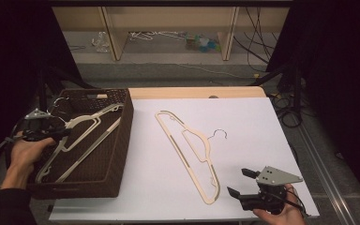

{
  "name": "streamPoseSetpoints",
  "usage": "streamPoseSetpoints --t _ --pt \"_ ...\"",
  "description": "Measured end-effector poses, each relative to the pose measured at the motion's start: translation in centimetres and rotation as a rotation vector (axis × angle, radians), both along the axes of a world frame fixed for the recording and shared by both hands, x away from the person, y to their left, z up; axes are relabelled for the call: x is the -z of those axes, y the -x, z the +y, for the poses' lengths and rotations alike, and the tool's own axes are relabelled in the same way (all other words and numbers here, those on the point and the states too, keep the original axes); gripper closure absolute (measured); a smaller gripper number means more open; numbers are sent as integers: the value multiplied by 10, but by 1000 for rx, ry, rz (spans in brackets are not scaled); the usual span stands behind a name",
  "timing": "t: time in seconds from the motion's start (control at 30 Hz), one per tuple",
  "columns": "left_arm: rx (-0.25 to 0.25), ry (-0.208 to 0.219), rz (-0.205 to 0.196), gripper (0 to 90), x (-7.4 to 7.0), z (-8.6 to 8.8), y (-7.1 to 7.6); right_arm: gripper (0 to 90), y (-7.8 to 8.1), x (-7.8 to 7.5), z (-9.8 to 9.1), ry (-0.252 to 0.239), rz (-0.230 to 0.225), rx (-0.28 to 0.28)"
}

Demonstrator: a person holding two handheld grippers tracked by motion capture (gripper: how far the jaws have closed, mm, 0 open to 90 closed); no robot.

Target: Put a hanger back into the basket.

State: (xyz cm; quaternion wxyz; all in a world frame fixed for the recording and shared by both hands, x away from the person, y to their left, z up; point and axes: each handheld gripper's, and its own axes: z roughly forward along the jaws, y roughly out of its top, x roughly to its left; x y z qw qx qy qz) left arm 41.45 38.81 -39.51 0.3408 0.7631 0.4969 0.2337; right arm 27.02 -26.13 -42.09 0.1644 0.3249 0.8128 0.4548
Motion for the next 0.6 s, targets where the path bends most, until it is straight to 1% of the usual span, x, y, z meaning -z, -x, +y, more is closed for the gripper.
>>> streamPoseSetpoints --t 0.03,0.07,0.1,0.13,0.17,0.2,0.23,0.27,0.3,0.33,0.37,0.4,0.43,0.47,0.5,0.53,0.57,0.6 --pt "26 -29 -8 735 0 4 -1 222 0 0 0 0 0 0" --pt "-7 -21 -2 714 0 5 1 222 0 0 0 -1 0 -1" --pt "-24 -30 7 690 -2 7 3 221 0 0 0 -1 1 0" --pt "-45 -16 8 686 -2 6 5 220 0 0 0 -1 1 0" --pt "-53 -17 9 683 -4 5 7 220 0 0 0 -1 2 0" --pt "-77 -39 15 650 -7 2 10 220 0 1 1 0 0 0" --pt "-77 -39 15 631 -7 2 10 220 0 1 1 0 0 0" --pt "-94 -41 5 631 -8 -1 13 220 0 1 1 0 0 0" --pt "-64 -45 -8 627 -10 -2 14 220 0 1 1 0 1 0" --pt "-50 -36 -12 628 -12 -5 15 220 0 1 1 0 1 1" --pt "-31 -44 -23 622 -14 -7 17 220 0 1 1 2 3 -1" --pt "-23 -36 -26 608 -17 -12 19 220 0 1 1 3 3 -1" --pt "-16 -16 -45 591 -18 -17 21 221 0 1 1 5 1 -2" --pt "4 1 -59 563 -21 -23 24 220 0 1 1 2 7 0" --pt "4 1 -59 554 -21 -23 24 220 0 1 1 2 7 0" --pt "13 17 -71 554 -23 -29 27 220 0 1 1 2 7 0" --pt "32 37 -83 549 -25 -37 30 220 -1 2 1 6 0 -1" --pt "51 54 -85 539 -28 -44 33 220 -1 2 1 7 -3 -2"
